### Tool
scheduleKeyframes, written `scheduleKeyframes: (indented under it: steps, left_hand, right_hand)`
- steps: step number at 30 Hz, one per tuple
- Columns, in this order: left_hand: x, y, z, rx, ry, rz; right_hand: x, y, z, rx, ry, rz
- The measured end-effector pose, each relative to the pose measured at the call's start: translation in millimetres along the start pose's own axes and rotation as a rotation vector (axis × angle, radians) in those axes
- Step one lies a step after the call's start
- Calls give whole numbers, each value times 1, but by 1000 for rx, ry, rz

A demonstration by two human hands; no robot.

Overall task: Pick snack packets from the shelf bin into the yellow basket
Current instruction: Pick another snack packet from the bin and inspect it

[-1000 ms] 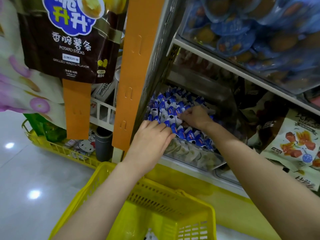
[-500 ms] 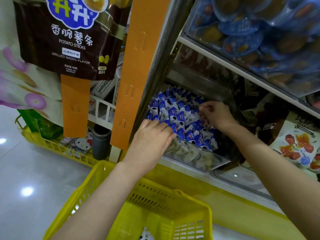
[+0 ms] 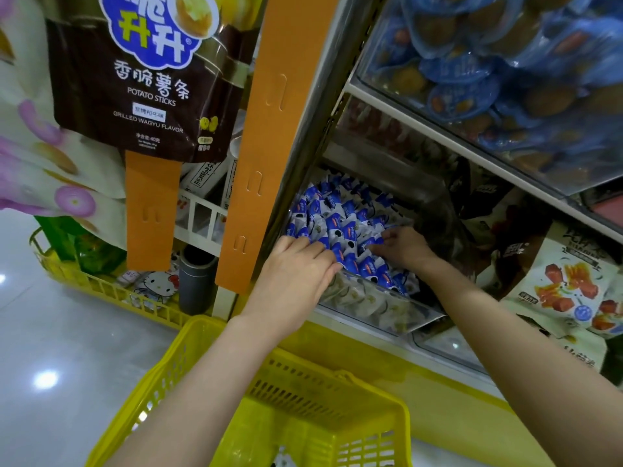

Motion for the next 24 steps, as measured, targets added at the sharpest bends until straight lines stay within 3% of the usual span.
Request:
scheduleKeyframes:
  steps: [5, 18, 24]
  left_hand:
    - [0, 0, 1, -2, -3, -4]
    - [0, -2, 2, -1, -13, 0]
    - [1, -2, 2, 1, -16, -34]
  right_hand:
    - [5, 1, -9, 44, -127, 127]
    - [21, -5, -30, 210, -307, 241]
    - [29, -13, -40, 128, -265, 264]
Point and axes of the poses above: each hand's wrist, its own x-axis away from the middle knuckle, its own y-axis out of the palm, z = x × y, the point moved 5 cm from there along -x, towards the middle knuckle, and after that the axes turned 8 degrees about -z, right-handed, at the moved point
